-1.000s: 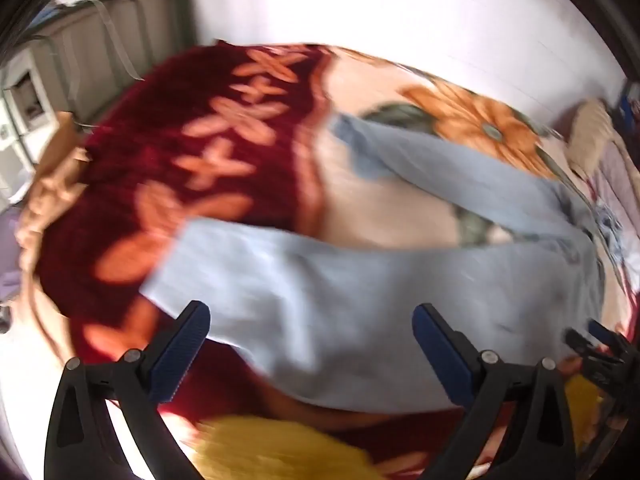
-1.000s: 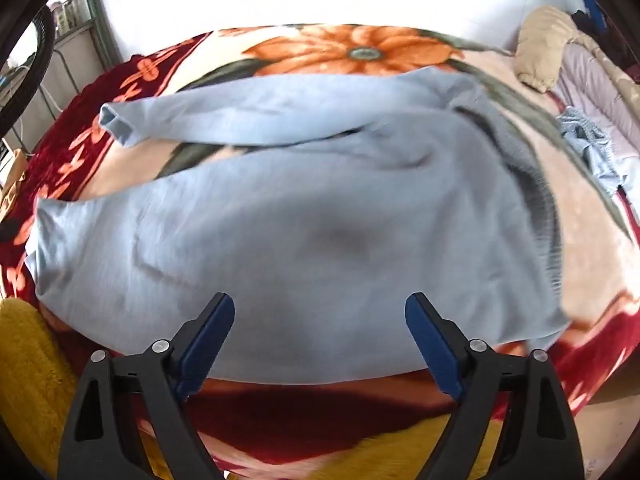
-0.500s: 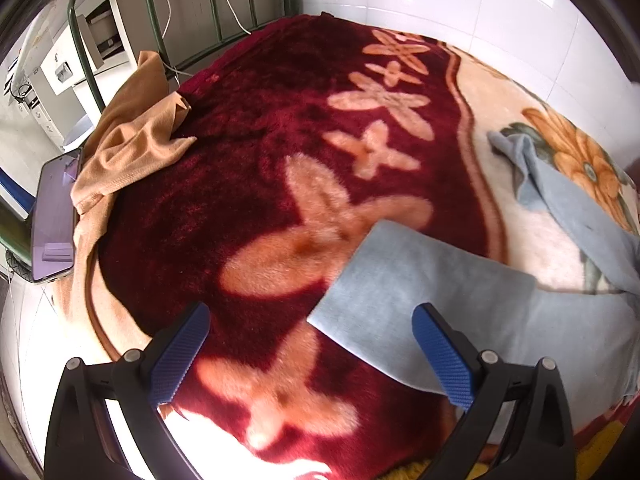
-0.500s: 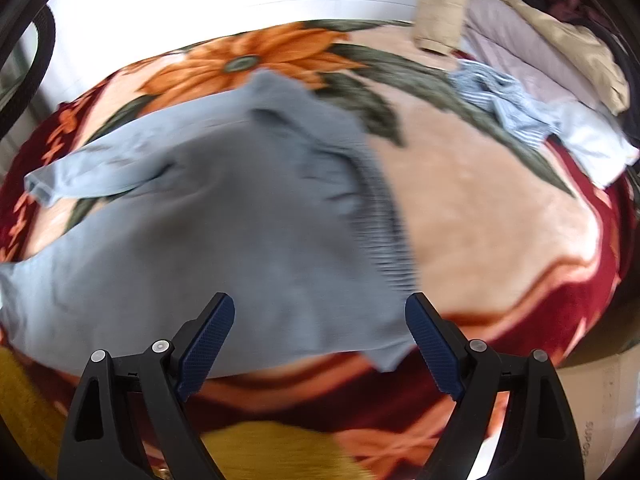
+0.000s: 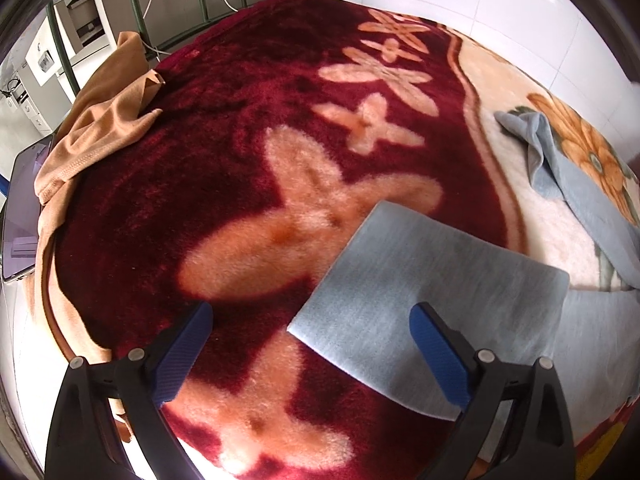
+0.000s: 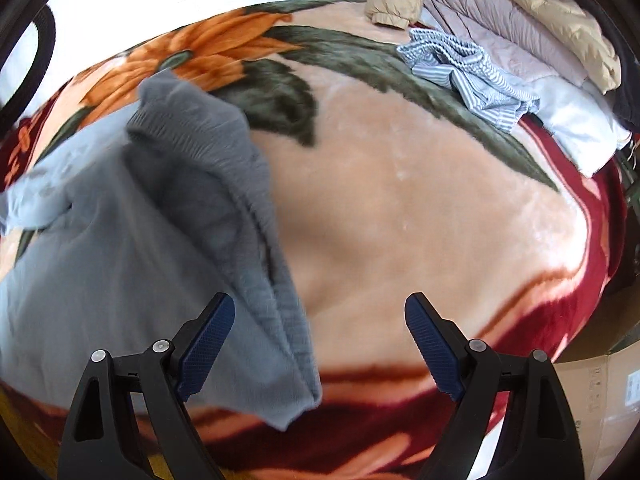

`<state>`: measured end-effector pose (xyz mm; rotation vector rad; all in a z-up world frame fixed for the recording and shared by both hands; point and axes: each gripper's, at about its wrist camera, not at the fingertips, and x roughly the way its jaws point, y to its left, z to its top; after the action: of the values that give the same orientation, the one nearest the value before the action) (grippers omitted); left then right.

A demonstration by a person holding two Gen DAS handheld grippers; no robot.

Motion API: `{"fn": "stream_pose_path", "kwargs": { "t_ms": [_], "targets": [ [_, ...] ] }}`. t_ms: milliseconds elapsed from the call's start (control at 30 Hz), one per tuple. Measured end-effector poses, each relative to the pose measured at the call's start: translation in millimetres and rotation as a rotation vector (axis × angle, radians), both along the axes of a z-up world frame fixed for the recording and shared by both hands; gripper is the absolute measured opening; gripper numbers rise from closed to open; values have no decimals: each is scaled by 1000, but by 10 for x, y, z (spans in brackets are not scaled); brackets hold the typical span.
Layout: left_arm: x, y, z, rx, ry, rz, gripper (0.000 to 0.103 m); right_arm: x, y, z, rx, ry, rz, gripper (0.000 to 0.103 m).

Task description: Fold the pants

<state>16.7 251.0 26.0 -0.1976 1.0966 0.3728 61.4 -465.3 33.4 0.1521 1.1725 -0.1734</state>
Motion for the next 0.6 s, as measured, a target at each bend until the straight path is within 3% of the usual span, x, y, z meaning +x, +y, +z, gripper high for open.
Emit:
{"fn": "stream_pose_path", "kwargs": {
  "t_ms": [133,367,400,433,467,500,567,600],
  "targets": [
    [63,-78,-41,14,9,-29,101,171,46,-82,79,-8,11,86],
    [226,-166,-106,44,40,-86,99,412,102,-302,120,34,7,67],
    [246,-158,-106,35,41,-86,97,423,100,-297,126,30,9,60],
    [269,-155,-106,13,39,-92,90,430,99,-281,130,24,16,55],
    [285,-156,-102,-5,36,-102,86,447,112,-255,131,17,33,41],
    [296,-167,-96,-19,33,-117,76,456,118,-233,133,13,47,27],
    [319,-217,-68,-32,22,-156,55,494,120,-180,122,17,60,18],
    [327,-249,-51,-34,20,-171,37,513,113,-141,104,14,64,14]
  ]
}}
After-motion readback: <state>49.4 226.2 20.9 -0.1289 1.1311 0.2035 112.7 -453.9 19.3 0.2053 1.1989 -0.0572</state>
